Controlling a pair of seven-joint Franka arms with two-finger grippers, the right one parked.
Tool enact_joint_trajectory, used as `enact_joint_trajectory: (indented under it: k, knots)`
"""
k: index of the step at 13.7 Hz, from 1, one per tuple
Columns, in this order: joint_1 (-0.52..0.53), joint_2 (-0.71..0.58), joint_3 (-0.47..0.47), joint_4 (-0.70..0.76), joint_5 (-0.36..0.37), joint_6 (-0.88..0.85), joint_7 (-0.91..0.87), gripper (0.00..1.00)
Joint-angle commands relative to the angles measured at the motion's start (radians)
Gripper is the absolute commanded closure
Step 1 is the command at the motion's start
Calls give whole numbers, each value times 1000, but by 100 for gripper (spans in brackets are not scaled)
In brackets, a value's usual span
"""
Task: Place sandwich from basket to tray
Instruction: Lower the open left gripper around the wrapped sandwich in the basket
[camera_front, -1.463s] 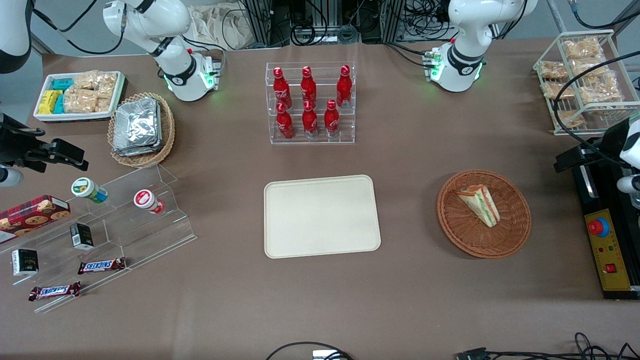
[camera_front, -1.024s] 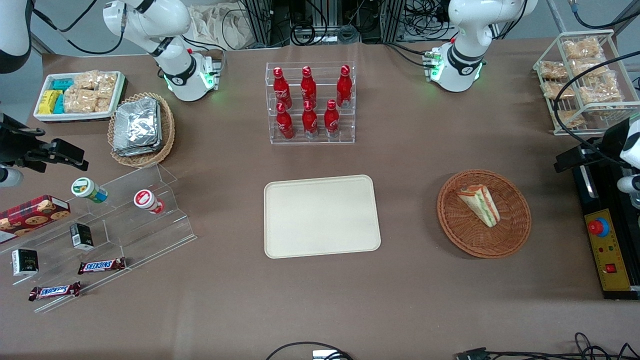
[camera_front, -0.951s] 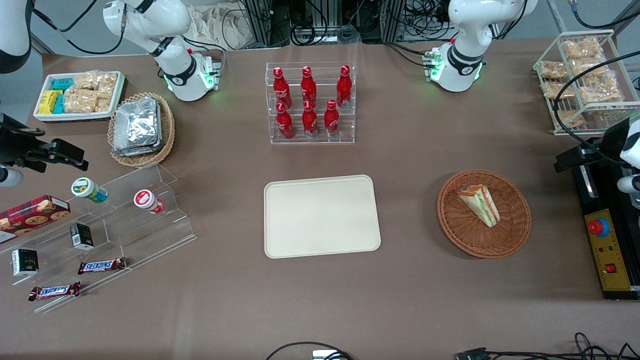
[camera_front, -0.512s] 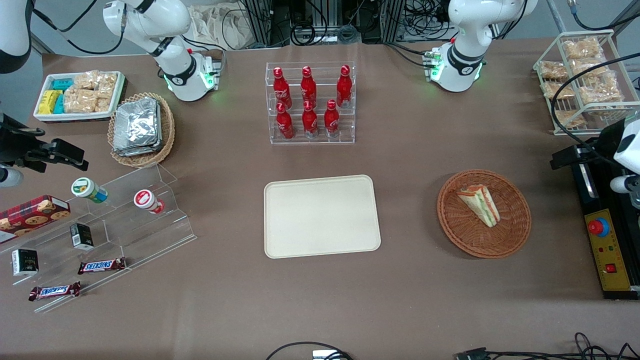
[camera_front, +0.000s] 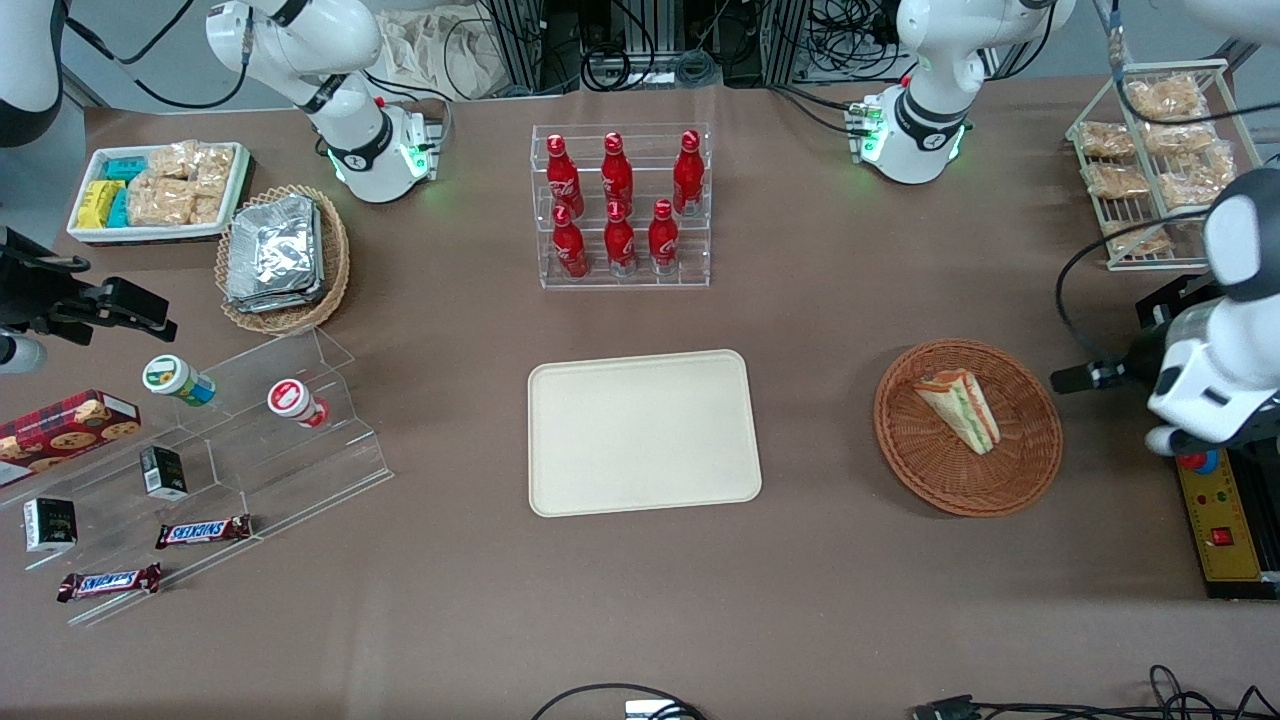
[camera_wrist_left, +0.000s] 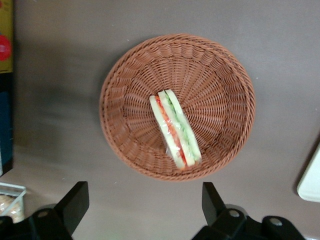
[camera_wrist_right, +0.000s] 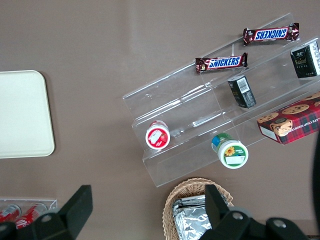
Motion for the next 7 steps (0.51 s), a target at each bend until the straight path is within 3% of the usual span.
enact_joint_trajectory:
  k: [1, 5, 7]
  knots:
    - [-7, 0, -5, -118, -8, 132, -32, 0]
    - [-43, 48, -6, -160, -23, 189, -69, 0]
    - [-43, 99, -6, -159, -109, 189, -68, 0]
